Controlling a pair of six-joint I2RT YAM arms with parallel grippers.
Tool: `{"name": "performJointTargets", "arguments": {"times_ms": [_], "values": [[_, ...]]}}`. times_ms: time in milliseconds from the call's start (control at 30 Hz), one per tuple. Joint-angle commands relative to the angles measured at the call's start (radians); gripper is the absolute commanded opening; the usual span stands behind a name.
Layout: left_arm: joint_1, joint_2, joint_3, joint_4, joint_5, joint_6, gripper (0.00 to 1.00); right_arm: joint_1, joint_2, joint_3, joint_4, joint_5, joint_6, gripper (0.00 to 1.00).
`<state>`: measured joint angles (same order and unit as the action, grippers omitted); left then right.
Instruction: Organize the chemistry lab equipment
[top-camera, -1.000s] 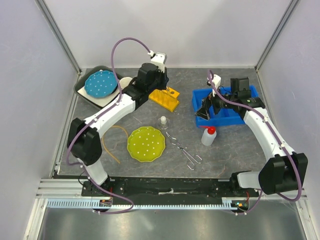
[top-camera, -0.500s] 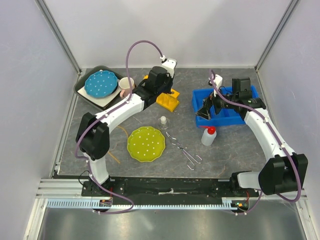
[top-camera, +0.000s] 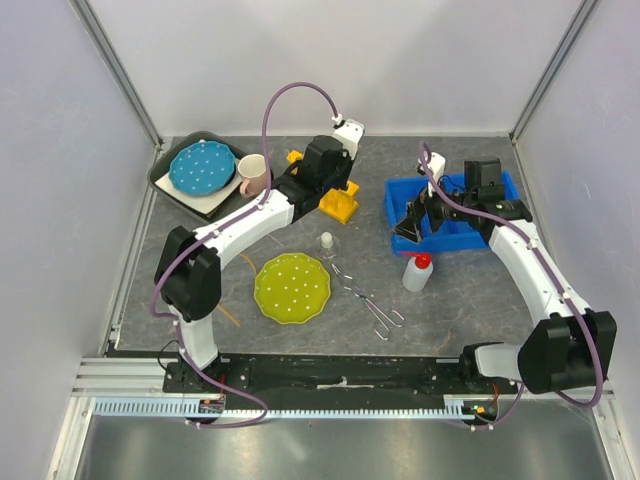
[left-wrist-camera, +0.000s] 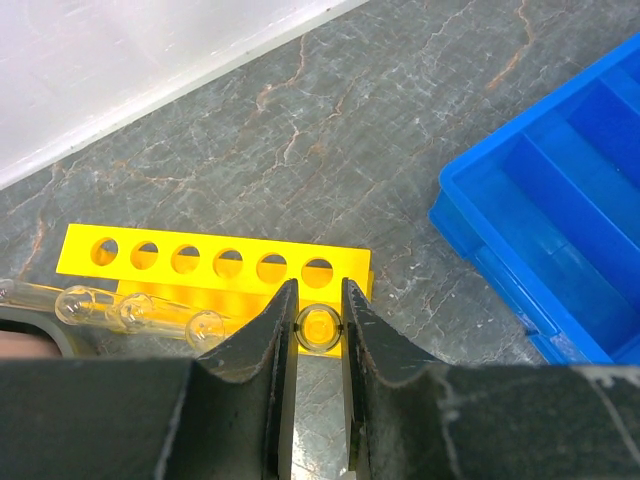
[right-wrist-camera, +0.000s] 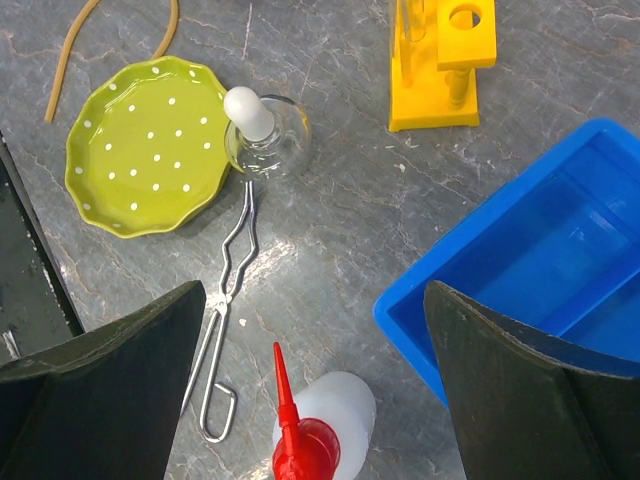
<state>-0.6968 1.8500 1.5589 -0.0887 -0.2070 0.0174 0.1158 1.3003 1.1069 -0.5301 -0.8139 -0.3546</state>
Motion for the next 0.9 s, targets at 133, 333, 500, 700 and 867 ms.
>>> {"name": "performJointTargets", "arguments": {"times_ms": [133, 333, 500, 700, 867], "values": [[-0.012, -0.066, 0.044, 0.007, -0.035, 0.044, 0.03, -0.004, -0.039, -0.013, 0.05, -0.034, 0.002, 0.98], [-0.013, -0.095, 0.021, 0.003, -0.045, 0.044, 0.03, -0.011, -0.062, -0.031, 0.064, -0.05, 0.005, 0.98], [-0.013, -0.11, -0.005, 0.012, -0.049, 0.027, 0.03, -0.016, -0.076, -0.041, 0.074, -0.068, 0.022, 0.98], [-0.013, -0.101, -0.005, 0.014, -0.038, 0.019, 0.04, -0.015, -0.084, -0.056, 0.091, -0.074, 0.031, 0.98], [-0.012, -0.086, -0.005, 0.014, -0.045, 0.024, 0.04, -0.016, -0.084, -0.061, 0.094, -0.079, 0.036, 0.98]]}}
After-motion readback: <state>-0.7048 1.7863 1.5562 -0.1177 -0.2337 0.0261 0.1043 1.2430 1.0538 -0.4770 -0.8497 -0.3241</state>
